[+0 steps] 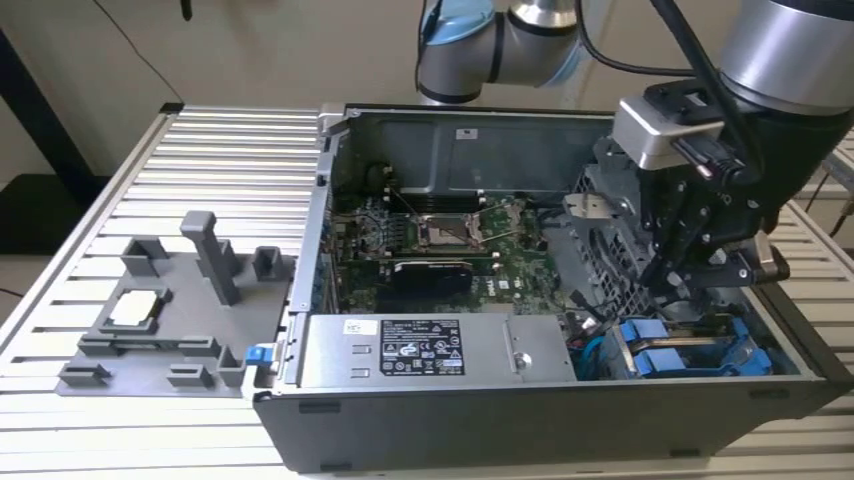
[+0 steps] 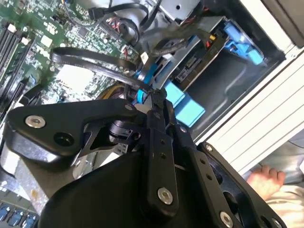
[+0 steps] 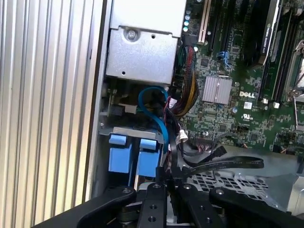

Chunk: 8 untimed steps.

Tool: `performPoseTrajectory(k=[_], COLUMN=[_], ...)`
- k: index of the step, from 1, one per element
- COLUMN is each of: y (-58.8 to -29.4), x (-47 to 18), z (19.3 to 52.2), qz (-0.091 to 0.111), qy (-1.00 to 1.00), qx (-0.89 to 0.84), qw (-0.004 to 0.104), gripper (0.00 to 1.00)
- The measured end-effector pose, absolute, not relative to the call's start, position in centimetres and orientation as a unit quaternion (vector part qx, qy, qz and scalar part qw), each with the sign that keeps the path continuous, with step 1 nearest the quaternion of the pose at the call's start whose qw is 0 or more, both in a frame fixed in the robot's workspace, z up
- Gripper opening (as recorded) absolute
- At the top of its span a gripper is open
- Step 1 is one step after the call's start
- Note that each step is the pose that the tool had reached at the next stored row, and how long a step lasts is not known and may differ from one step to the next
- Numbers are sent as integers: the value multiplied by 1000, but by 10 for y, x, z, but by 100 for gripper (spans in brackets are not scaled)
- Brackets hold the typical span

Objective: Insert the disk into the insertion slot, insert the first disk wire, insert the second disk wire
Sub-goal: 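Insert the second disk wire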

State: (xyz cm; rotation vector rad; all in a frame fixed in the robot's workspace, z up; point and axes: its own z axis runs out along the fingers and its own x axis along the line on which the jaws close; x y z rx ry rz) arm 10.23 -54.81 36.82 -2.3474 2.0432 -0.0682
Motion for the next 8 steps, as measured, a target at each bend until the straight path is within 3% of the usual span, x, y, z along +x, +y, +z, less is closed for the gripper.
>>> performPoseTrajectory(k=[8], y=[-556], x=[124], z=[367], qz=[-13], qy=[656], qx=[-754], qw=[11], gripper=[16])
